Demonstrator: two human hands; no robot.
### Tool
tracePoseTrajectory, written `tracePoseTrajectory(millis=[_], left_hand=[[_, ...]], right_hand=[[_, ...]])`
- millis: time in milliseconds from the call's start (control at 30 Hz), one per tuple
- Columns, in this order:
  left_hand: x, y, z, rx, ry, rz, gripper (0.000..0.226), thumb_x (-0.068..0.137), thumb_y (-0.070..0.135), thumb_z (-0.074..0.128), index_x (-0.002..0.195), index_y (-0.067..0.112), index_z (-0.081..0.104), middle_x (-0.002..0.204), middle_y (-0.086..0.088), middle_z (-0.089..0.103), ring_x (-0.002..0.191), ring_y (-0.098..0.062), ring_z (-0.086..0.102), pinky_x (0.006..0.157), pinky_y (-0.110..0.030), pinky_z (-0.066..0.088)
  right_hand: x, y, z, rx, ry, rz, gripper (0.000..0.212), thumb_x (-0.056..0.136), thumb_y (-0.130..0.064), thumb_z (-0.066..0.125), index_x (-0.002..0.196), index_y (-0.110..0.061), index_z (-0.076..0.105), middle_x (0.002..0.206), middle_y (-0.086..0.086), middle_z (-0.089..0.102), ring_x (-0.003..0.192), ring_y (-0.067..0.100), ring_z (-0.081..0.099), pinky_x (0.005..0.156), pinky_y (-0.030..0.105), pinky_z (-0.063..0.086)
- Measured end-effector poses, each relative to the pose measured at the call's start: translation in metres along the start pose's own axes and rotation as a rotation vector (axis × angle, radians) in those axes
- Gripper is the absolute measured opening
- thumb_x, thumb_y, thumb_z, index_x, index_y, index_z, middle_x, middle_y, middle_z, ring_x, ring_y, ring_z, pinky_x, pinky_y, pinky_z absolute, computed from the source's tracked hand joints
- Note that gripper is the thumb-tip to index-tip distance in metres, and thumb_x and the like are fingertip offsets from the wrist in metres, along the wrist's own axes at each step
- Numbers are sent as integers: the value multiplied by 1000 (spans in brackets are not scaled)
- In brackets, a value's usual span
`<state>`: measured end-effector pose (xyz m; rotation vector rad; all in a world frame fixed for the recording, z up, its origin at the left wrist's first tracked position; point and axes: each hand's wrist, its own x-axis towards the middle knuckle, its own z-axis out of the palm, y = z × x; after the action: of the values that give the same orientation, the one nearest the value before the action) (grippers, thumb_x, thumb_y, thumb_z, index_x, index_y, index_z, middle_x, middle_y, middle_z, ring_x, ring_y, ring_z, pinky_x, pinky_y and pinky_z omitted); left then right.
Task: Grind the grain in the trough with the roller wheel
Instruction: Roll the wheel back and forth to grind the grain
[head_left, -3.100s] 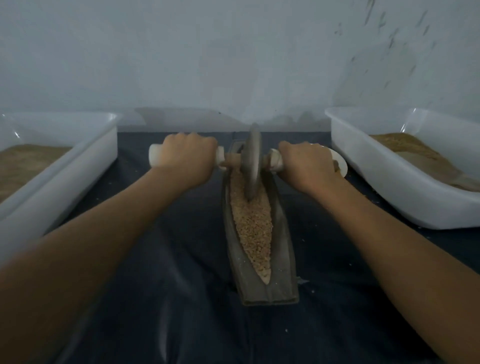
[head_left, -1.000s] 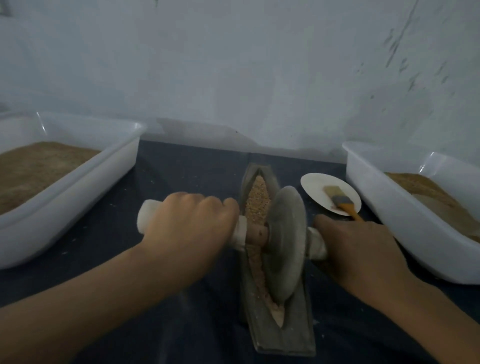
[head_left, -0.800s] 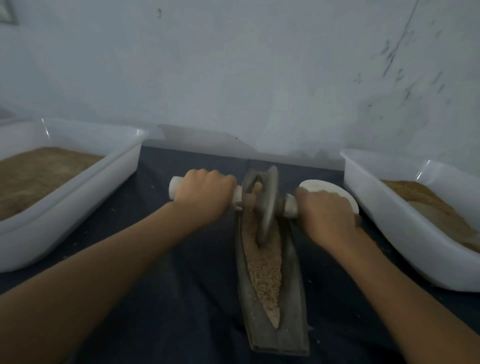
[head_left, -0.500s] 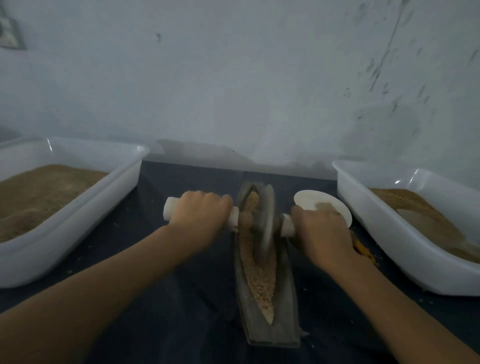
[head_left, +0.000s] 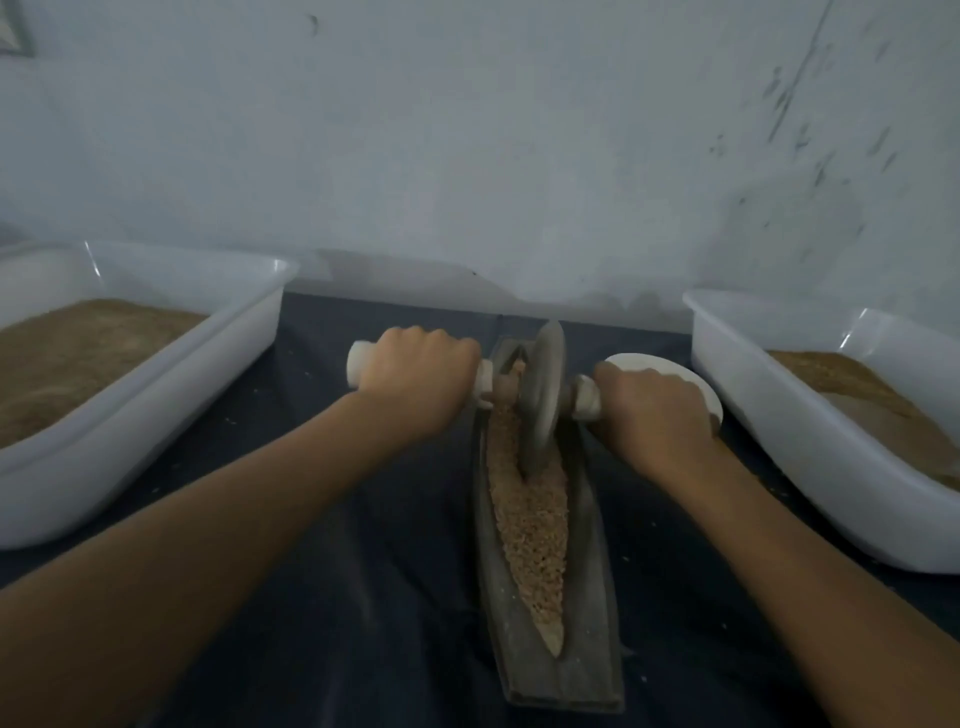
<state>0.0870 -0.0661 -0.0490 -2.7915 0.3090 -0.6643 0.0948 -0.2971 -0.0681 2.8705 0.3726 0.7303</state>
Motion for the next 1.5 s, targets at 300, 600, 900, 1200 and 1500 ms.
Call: tracePoseTrajectory(millis=[300,600,900,1200,1500], left_hand=[[-35,6,-27,-49,-43,71,23,84,26,62,89,26,39,94,2,62,84,-24,62,61,-34,32],[-78,-2,-30,-2,0,86,35,80,36,62,83,30,27,75,9,47,70,-18,57,57,-31,29],[13,-15,25,-159,-53,-72,18,85,35,59,87,27,43,93,-2,63,75,-24,55,63,-35,38],[-107,-8,-37,-183,194,244,50,41,26,86,70,24,46,57,6,52,43,-16,52,42,-26,29],[-15,-9,4,-22,-3,-2,19,86,28,59,93,25,41,95,5,63,84,-21,63,62,-32,35]], right_hand=[[-40,-1,-17,-6,18,-93,43,72,-37,75,76,-27,33,56,-8,33,52,17,45,44,24,22],[-73,-9,-43,-45,11,-155,68,43,-31,91,68,-26,27,46,-10,24,36,9,21,47,16,1],[32,-11,-13,-117,69,-64,21,82,-27,64,90,-20,46,85,6,66,76,31,63,55,33,28],[-84,-19,-73,43,172,-226,66,23,-16,92,60,-24,37,43,-5,41,33,13,26,39,16,14],[1,-12,-12,-61,22,-27,22,86,-30,63,89,-23,43,83,-1,64,67,20,57,53,32,31]])
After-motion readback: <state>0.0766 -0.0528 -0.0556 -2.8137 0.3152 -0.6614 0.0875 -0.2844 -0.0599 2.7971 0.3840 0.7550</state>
